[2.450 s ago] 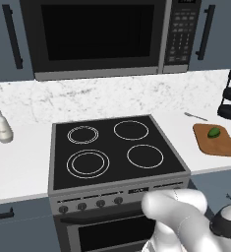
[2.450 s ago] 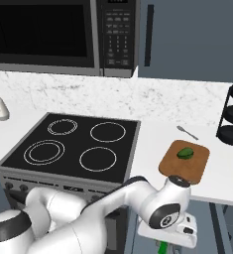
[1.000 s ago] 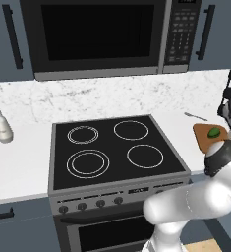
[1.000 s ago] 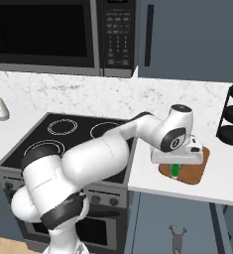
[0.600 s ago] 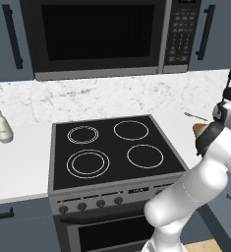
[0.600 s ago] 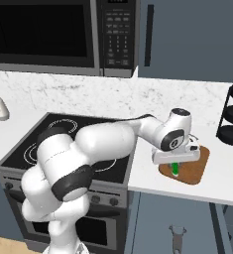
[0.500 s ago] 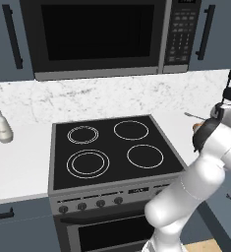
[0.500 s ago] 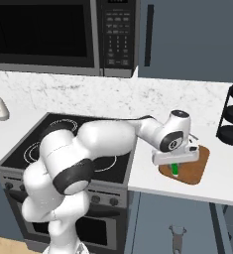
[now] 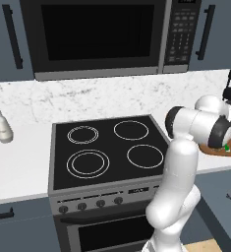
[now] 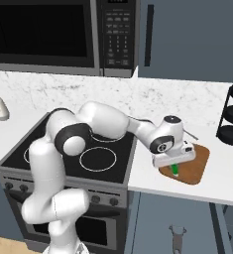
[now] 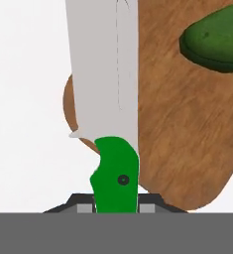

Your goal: Place the appropriate cutting tool for cutting the avocado skin on the cutting board.

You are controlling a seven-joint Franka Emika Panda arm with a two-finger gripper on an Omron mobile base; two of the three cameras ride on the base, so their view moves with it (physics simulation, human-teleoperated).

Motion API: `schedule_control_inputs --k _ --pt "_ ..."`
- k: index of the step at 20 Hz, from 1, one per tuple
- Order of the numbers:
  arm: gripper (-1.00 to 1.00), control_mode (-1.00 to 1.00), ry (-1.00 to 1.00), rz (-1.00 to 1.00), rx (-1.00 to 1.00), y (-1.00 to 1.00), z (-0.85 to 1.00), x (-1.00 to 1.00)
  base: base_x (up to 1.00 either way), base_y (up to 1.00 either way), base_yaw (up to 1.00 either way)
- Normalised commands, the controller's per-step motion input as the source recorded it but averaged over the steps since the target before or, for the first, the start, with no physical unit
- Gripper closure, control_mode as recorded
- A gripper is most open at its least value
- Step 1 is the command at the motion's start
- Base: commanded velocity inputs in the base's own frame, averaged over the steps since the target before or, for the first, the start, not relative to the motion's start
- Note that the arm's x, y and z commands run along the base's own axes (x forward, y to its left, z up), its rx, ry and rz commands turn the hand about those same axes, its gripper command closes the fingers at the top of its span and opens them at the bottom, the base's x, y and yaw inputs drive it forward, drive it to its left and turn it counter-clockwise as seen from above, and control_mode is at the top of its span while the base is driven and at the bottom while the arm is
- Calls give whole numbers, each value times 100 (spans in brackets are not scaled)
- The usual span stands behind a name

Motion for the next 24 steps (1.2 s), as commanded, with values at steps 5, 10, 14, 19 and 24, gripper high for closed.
schedule_control_inputs --k 5,10,14,19,24 --pt "100 -100 5 2 0 -19 -9 42 0 0 0" --pt "100 -100 10 2 5 -38 2 51 0 0 0" --pt "100 -100 15 4 1 -15 -12 31 0 0 0" --pt "100 -100 15 5 0 1 -56 13 0 0 0" --pt "-100 -100 8 7 0 28 -64 1 0 0 0"
